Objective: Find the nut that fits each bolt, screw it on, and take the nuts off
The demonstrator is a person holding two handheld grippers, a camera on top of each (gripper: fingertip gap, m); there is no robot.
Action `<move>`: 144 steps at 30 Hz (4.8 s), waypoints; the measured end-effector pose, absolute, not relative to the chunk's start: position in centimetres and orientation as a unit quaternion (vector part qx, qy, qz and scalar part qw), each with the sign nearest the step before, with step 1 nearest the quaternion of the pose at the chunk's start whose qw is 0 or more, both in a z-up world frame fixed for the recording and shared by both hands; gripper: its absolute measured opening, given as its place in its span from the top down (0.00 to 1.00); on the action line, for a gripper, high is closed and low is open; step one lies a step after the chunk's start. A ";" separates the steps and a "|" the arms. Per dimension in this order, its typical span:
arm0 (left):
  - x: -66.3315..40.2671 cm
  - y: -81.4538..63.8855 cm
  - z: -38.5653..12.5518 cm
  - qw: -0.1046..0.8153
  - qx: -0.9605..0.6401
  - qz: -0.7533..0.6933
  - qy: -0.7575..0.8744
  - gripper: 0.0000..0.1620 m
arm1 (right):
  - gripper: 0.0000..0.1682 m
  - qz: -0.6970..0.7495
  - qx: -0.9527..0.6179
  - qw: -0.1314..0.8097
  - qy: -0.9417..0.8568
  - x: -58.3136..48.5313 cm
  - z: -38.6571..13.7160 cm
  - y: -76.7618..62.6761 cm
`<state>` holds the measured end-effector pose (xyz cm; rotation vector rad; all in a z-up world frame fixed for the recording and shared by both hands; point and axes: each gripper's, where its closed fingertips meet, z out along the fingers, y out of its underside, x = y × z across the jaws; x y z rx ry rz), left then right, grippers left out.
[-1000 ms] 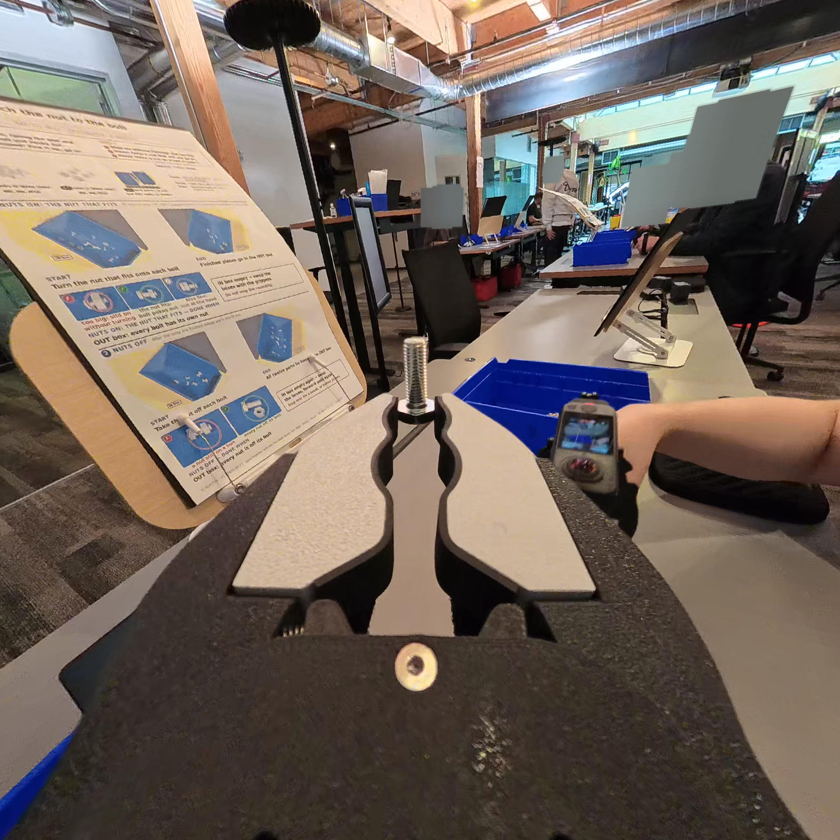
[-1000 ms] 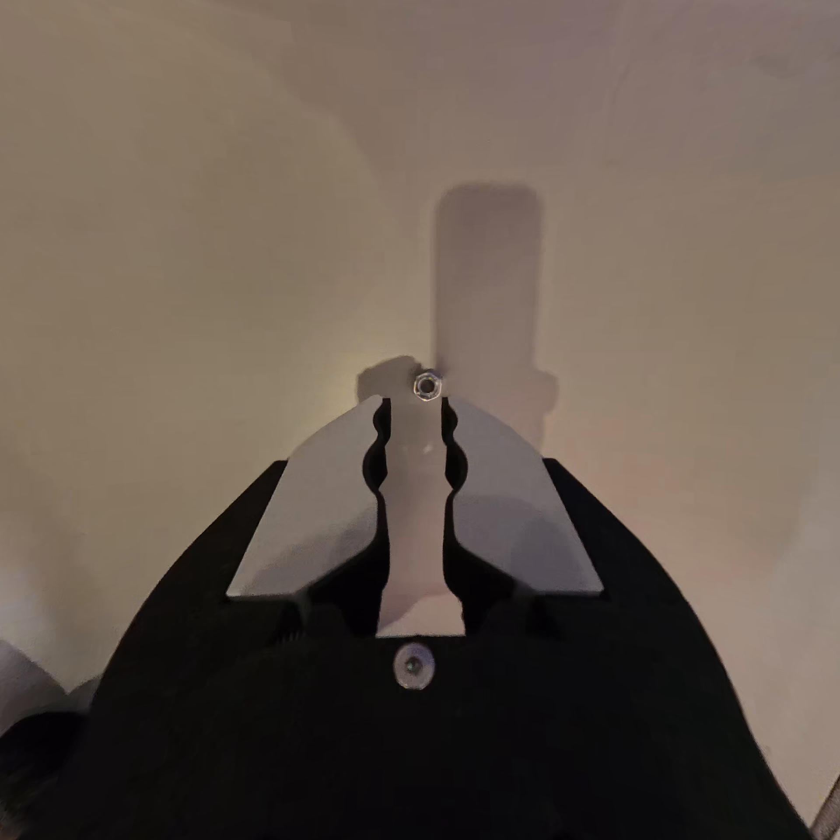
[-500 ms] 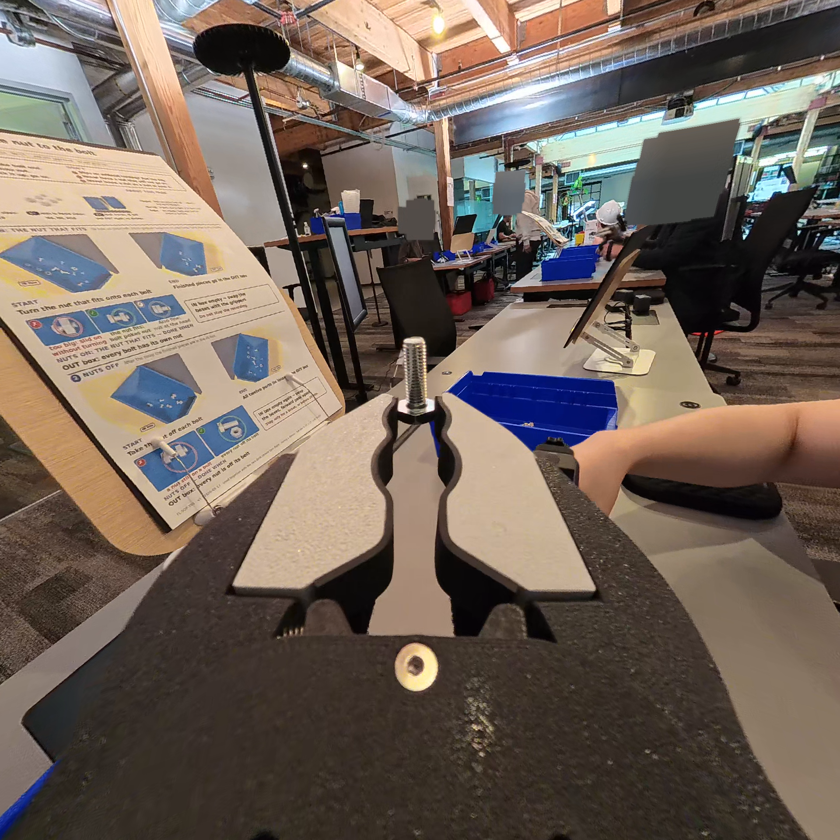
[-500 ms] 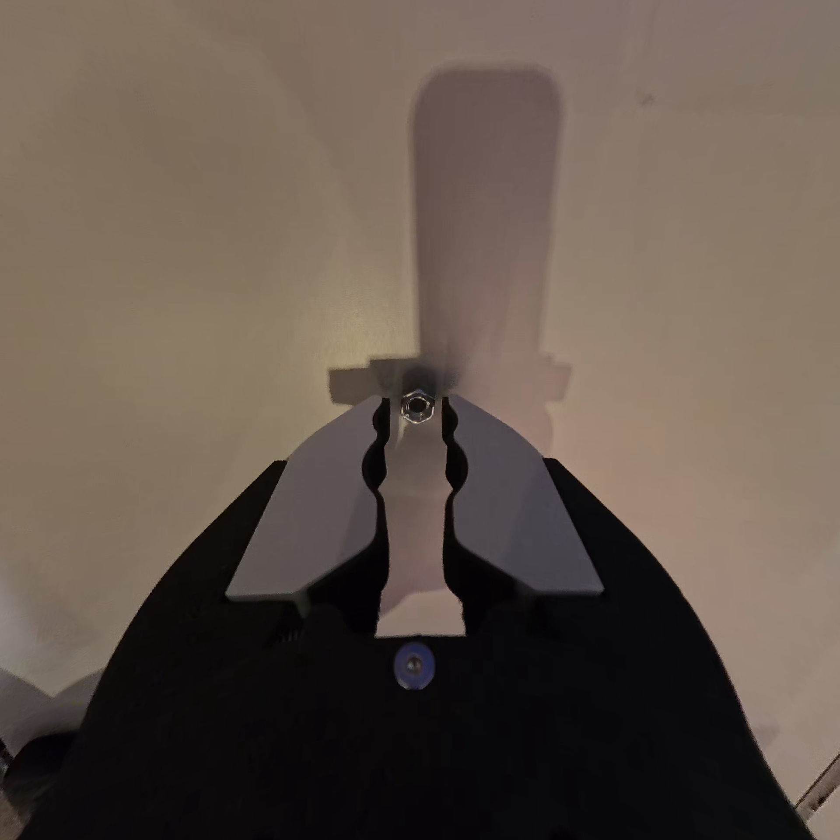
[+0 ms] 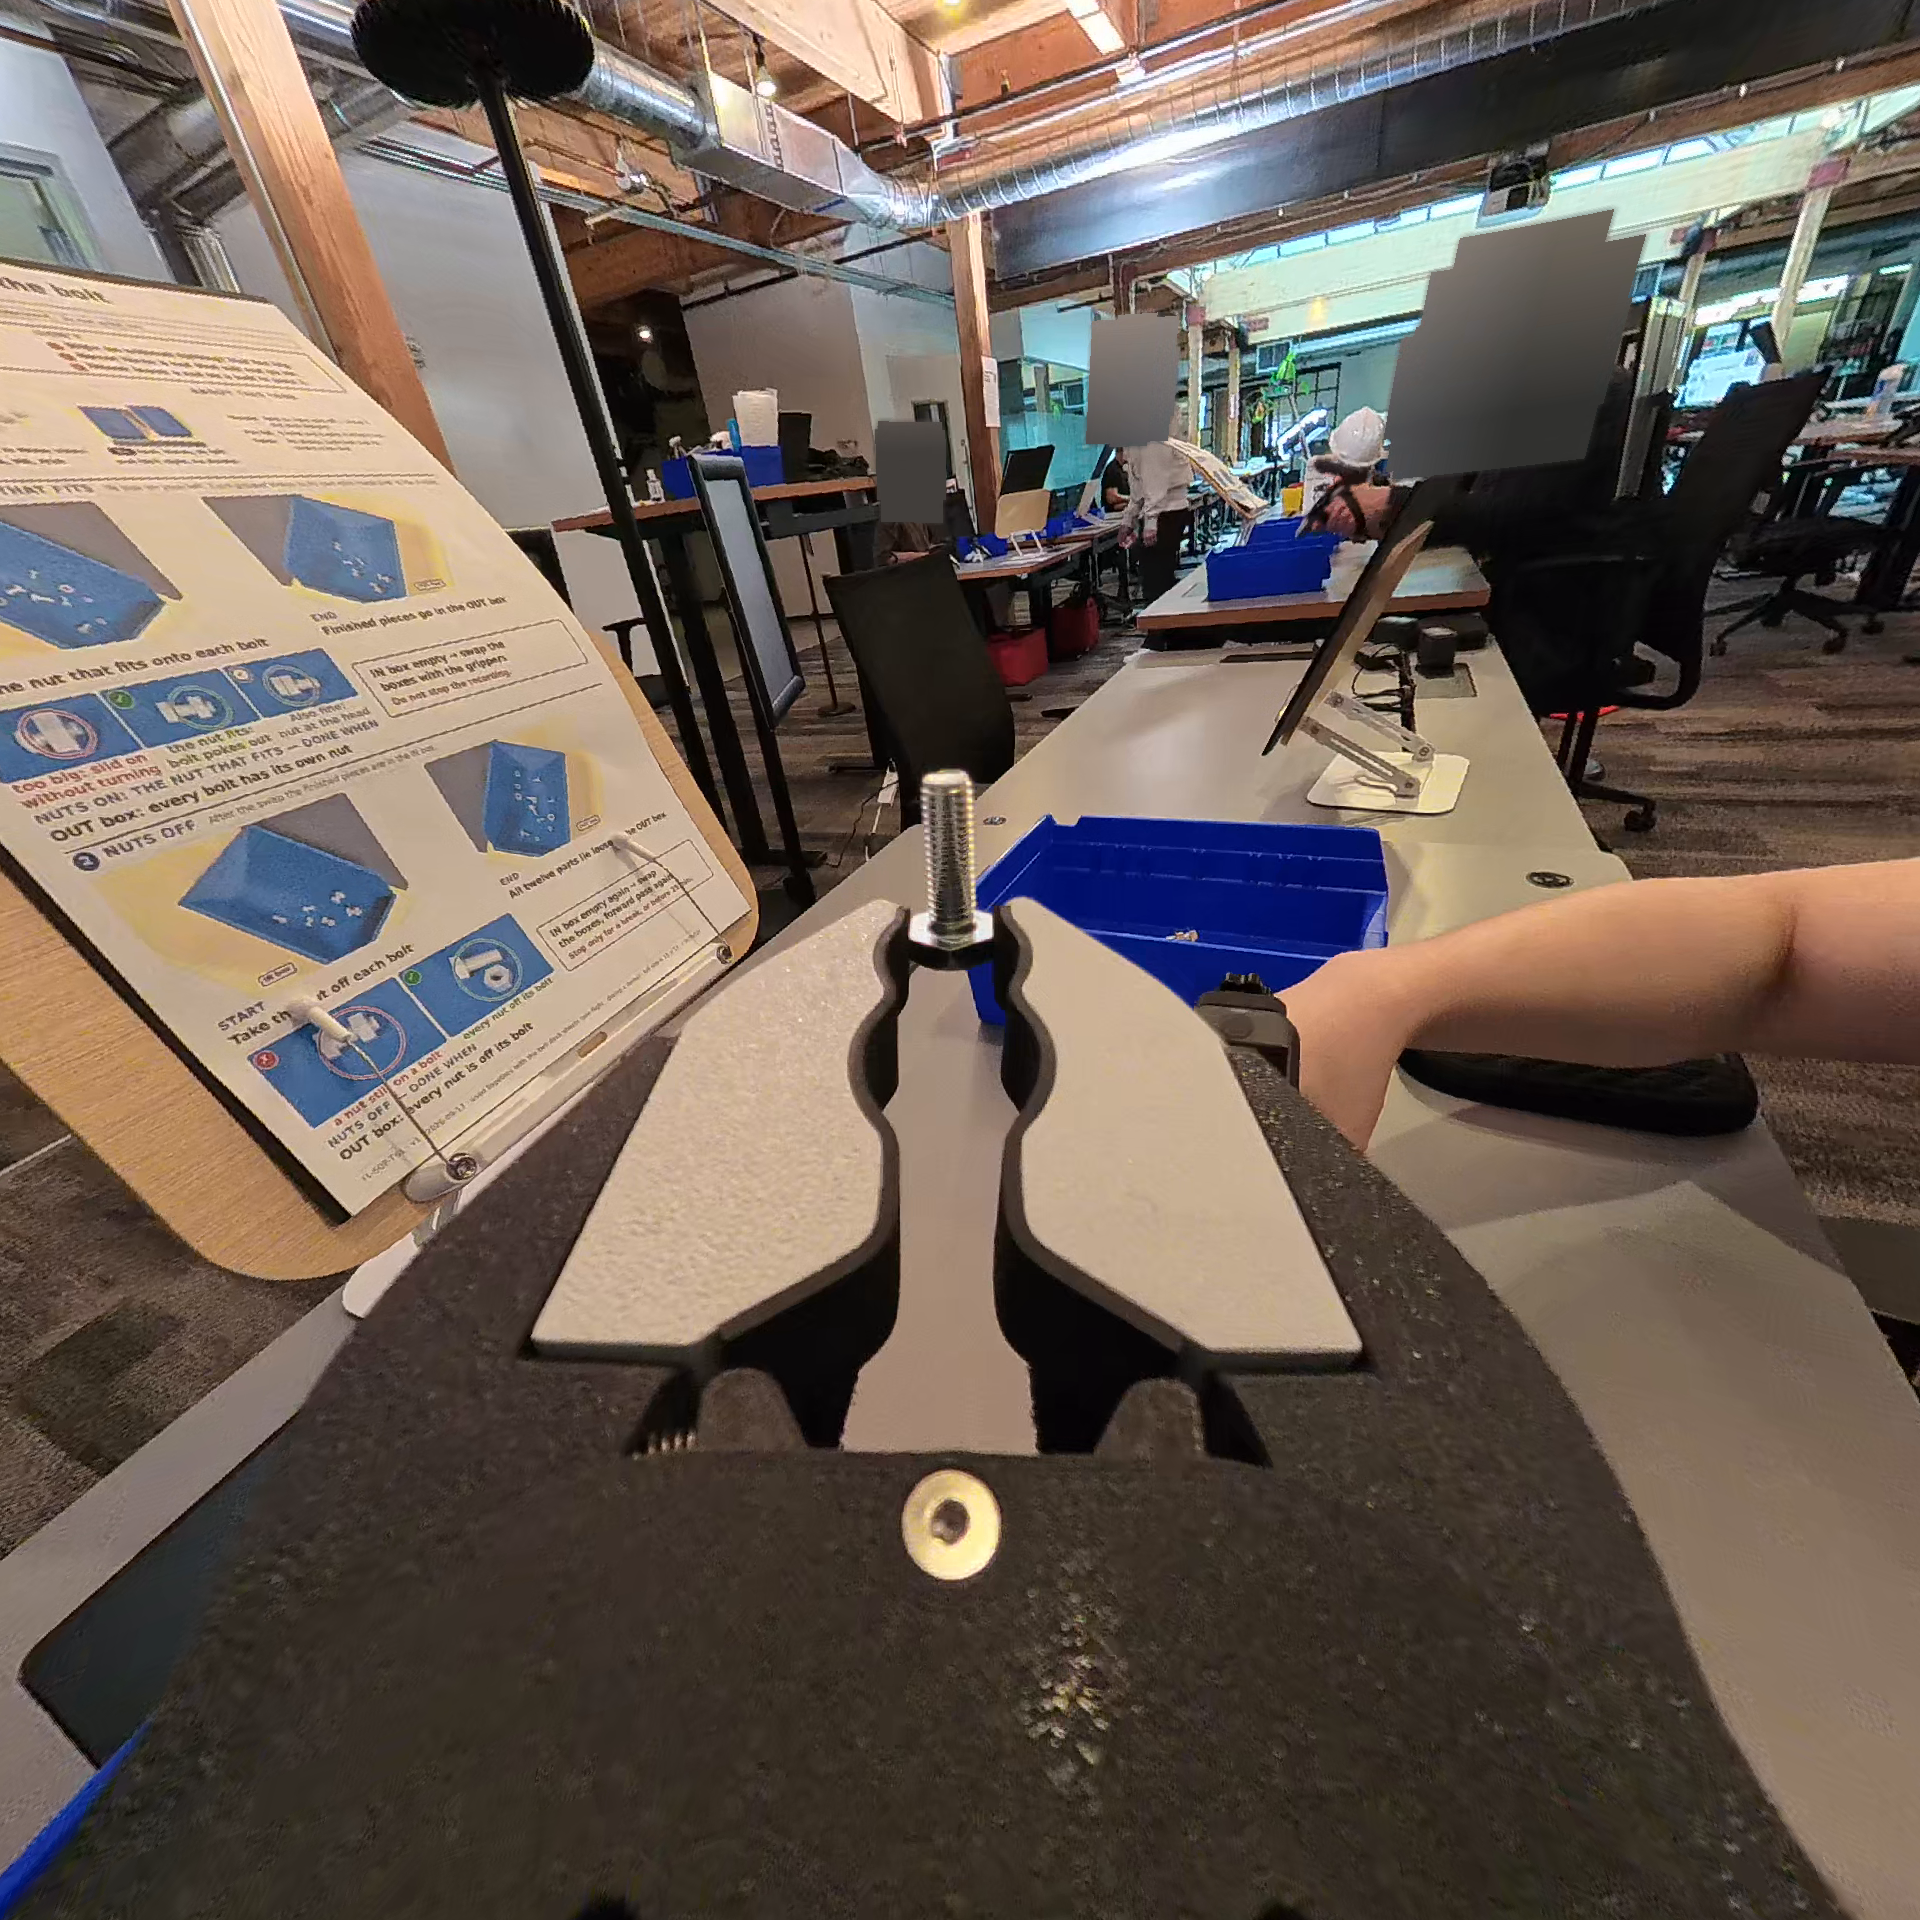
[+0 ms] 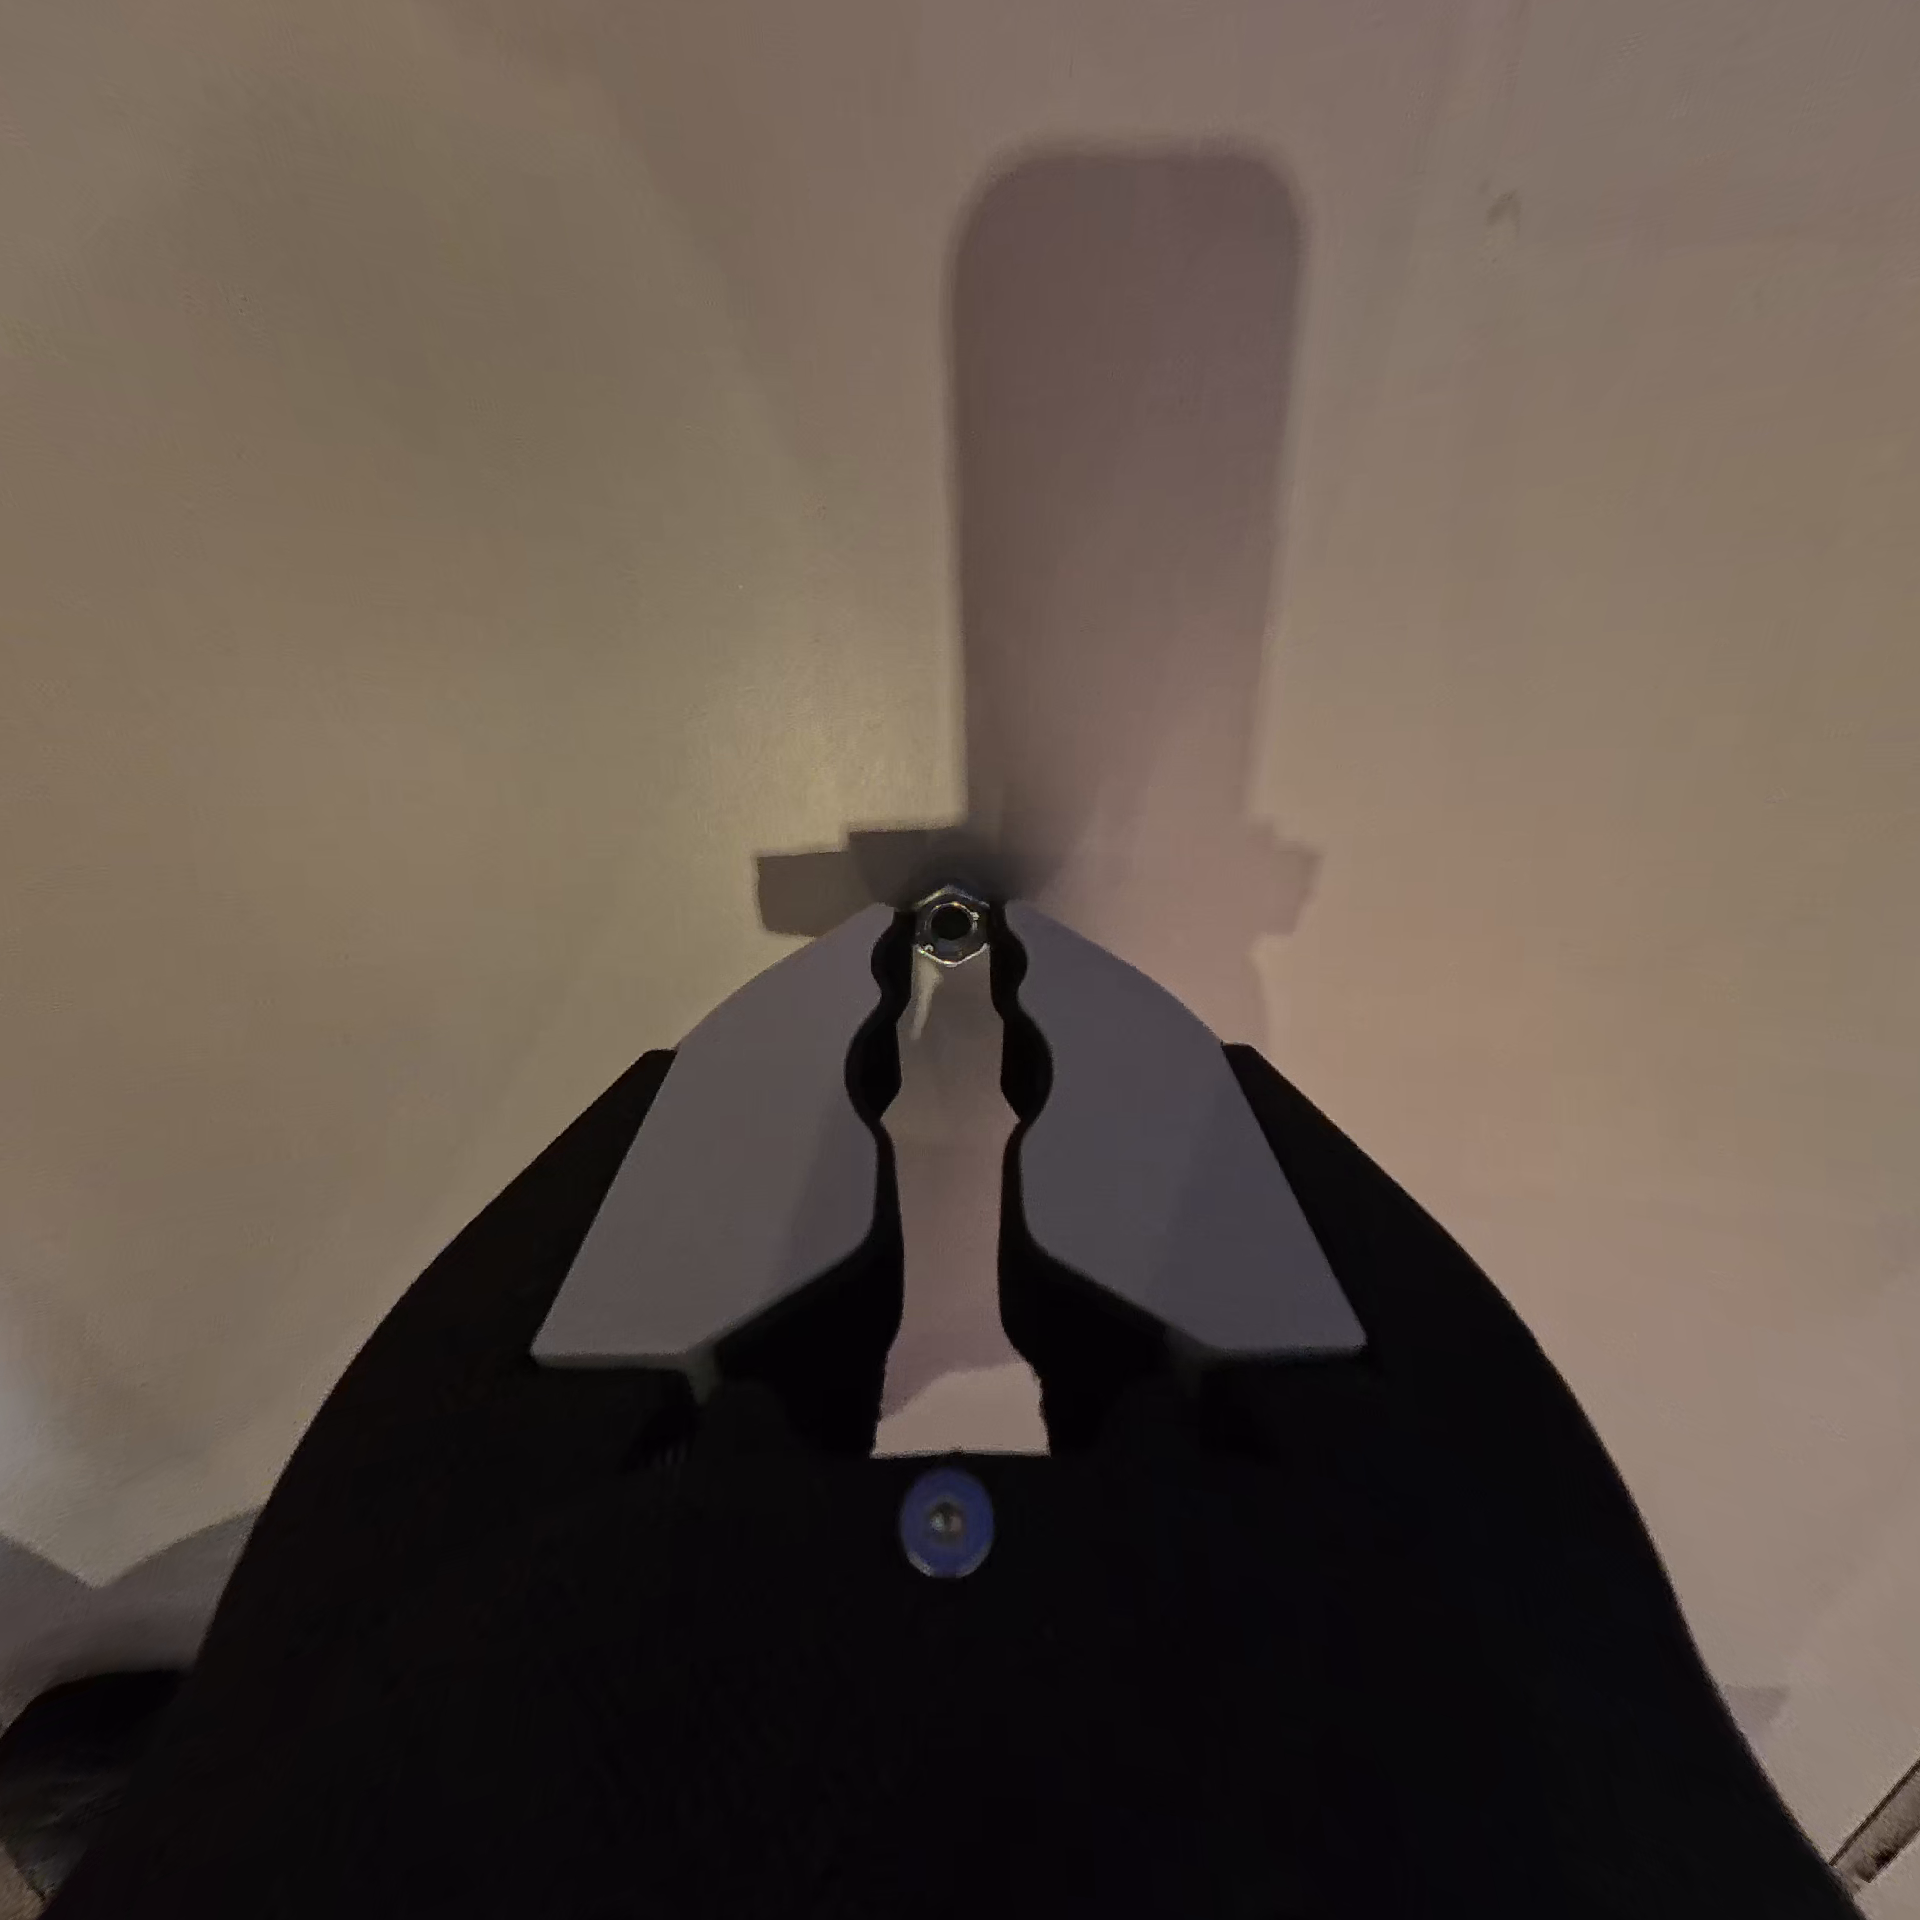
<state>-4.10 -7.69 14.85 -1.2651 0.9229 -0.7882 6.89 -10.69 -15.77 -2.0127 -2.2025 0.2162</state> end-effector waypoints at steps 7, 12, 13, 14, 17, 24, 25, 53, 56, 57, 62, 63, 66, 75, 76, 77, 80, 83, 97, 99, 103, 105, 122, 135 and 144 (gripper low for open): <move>-4.1 -6.7 13.8 0.629 -0.568 -0.341 0.406 0.91 | 0.91 0.093 -0.703 0.099 -0.698 10.8 -12.1 -9.0; -3.6 -7.1 13.6 0.621 -0.568 -0.346 0.415 0.91 | 0.91 0.110 -0.739 0.110 -0.656 14.6 -9.1 -7.3; -3.4 -7.2 13.5 0.620 -0.566 -0.345 0.420 0.91 | 0.91 0.118 -0.733 0.120 -0.659 14.5 -8.0 -7.6; -3.3 -7.4 13.5 0.619 -0.565 -0.343 0.424 0.91 | 0.91 0.123 -0.725 0.130 -0.665 14.2 -6.6 -8.2; -2.2 -8.0 13.4 0.609 -0.559 -0.355 0.437 0.91 | 0.91 0.124 -0.690 0.156 -0.695 12.6 -1.3 -10.0; 1.4 -9.8 14.1 0.593 -0.519 -0.425 0.445 0.91 | 0.91 0.091 -0.618 0.200 -0.755 7.0 13.6 -13.1; 1.9 -10.3 14.3 0.582 -0.512 -0.448 0.446 0.91 | 0.91 0.080 -0.611 0.200 -0.762 6.4 15.1 -13.4; 7.1 -13.8 12.4 0.513 -0.491 -0.479 0.515 0.91 | 0.91 0.042 -0.585 0.072 -0.807 5.1 14.6 -13.7; 7.1 -14.3 12.4 0.515 -0.477 -0.480 0.526 0.91 | 0.91 0.047 -0.579 0.061 -0.811 5.2 14.6 -14.2; 7.1 -14.6 12.5 0.511 -0.470 -0.489 0.529 0.91 | 0.91 0.051 -0.576 0.058 -0.814 5.1 14.7 -14.5; 7.2 -14.3 12.4 0.511 -0.482 -0.481 0.525 0.91 | 0.91 0.039 -0.596 0.055 -0.800 5.1 14.6 -14.2; 7.2 -14.0 12.3 0.514 -0.488 -0.473 0.522 0.91 | 0.91 0.040 -0.611 0.054 -0.789 5.1 14.5 -13.9; 7.0 -13.1 12.2 0.520 -0.509 -0.462 0.508 0.91 | 0.91 0.050 -0.659 0.061 -0.748 4.9 14.4 -13.0; 6.6 -10.6 11.7 0.546 -0.567 -0.400 0.468 0.91 | 0.91 0.071 -0.770 0.078 -0.629 4.7 14.0 -10.8; 6.5 -10.5 11.8 0.550 -0.568 -0.398 0.466 0.91 | 0.91 0.080 -0.780 0.080 -0.616 4.5 14.1 -10.7; 6.4 -10.4 11.9 0.552 -0.569 -0.399 0.462 0.91 | 0.91 0.088 -0.788 0.084 -0.604 4.4 14.2 -10.5; 5.9 -9.8 12.2 0.564 -0.577 -0.392 0.442 0.91 | 0.91 0.107 -0.814 0.104 -0.561 3.9 14.6 -9.9; 5.6 -9.2 12.1 0.576 -0.592 -0.361 0.434 0.91 | 0.91 0.108 -0.835 0.115 -0.527 3.8 14.6 -9.5; 5.0 -8.0 12.1 0.607 -0.617 -0.284 0.412 0.91 | 0.91 0.135 -0.874 0.133 -0.449 3.4 14.5 -8.6; 5.0 -8.0 12.1 0.605 -0.617 -0.292 0.411 0.91 | 0.91 0.144 -0.875 0.132 -0.443 3.4 14.6 -8.6; 5.0 -8.0 12.1 0.603 -0.617 -0.300 0.408 0.91 | 0.91 0.152 -0.876 0.134 -0.438 3.4 14.6 -8.5; 5.0 -7.9 12.1 0.603 -0.617 -0.297 0.408 0.91 | 0.91 0.149 -0.876 0.133 -0.439 3.4 14.5 -8.5; 5.0 -8.2 12.3 0.595 -0.612 -0.328 0.405 0.91 | 0.90 0.131 -0.864 0.137 -0.465 2.9 13.9 -8.4; 5.0 -8.5 12.4 0.587 -0.608 -0.345 0.409 0.91 | 0.87 0.124 -0.842 0.170 -0.497 2.2 14.2 -7.8; 5.1 -9.3 12.8 0.575 -0.593 -0.376 0.420 0.91 | 0.86 0.188 -0.770 0.260 -0.552 0.7 17.8 -8.5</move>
